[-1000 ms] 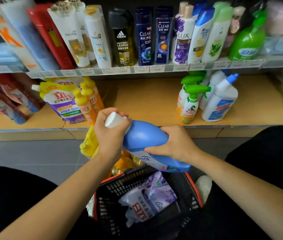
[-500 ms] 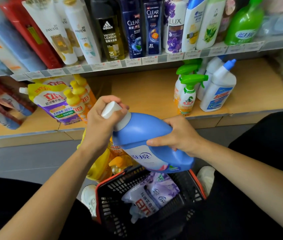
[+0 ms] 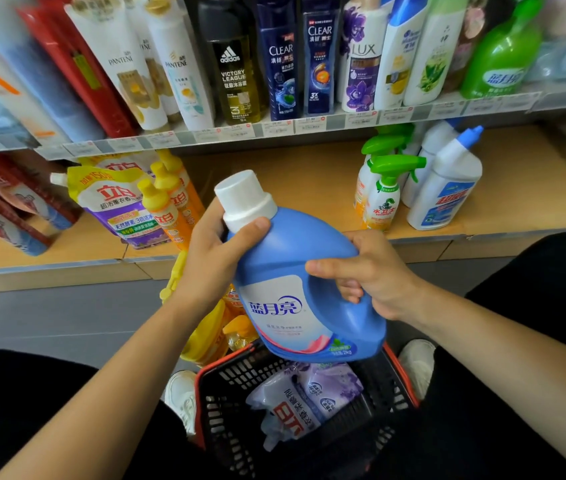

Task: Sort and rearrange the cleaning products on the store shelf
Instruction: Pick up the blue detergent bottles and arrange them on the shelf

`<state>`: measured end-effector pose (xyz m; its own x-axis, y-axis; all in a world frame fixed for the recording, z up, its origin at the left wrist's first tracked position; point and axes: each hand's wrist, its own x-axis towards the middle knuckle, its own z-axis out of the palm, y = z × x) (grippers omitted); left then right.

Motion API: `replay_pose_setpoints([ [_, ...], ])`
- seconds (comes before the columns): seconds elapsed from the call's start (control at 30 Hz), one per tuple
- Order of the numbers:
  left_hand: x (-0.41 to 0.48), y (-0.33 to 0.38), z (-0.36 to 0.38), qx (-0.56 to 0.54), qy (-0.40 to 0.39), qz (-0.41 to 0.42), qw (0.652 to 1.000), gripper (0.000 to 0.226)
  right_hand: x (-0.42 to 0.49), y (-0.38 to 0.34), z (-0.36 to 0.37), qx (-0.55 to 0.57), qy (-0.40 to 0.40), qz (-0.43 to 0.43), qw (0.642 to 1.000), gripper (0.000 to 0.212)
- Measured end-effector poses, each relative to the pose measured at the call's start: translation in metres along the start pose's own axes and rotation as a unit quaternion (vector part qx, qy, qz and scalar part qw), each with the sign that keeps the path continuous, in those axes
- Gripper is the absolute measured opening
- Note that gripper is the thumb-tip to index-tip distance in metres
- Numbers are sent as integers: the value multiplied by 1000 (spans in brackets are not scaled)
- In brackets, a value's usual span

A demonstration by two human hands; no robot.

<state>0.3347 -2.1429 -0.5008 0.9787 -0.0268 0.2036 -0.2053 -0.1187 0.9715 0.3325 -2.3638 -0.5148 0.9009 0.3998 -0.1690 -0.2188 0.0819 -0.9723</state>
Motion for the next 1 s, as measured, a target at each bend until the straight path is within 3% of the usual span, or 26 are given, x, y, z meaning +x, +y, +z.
replay_pose_setpoints([
  [0.13, -6, -6, 11, 23, 88, 3, 996, 46, -1, 5, 9, -55, 41, -37, 997, 43],
  [0.27, -11, -11, 22, 13, 173, 2, 985, 40, -1, 10, 14, -152, 86, -94, 980, 38],
  [0.33, -10, -13, 25, 5, 179, -11, 984, 34, 0, 10, 14, -186, 107, -106, 971, 35],
  [0.47, -2, -15, 19, -17, 118, -35, 992, 31, 0, 12, 13, -167, 101, -76, 978, 37],
  [0.63, 11, -14, 2, -43, -22, -29, 998, 31, 4, 7, 1, -55, 83, 11, 995, 44],
  [0.77, 12, -22, -3, -54, -84, -19, 995, 39, 6, 2, -3, 34, 85, 49, 995, 44],
  [0.87, 2, -37, -5, -67, -89, -135, 985, 48, 7, -5, -6, 79, 107, 52, 990, 50],
  [1.0, -14, -64, 4, -70, -160, -265, 948, 58, 10, -18, -13, 131, 139, 48, 980, 45],
])
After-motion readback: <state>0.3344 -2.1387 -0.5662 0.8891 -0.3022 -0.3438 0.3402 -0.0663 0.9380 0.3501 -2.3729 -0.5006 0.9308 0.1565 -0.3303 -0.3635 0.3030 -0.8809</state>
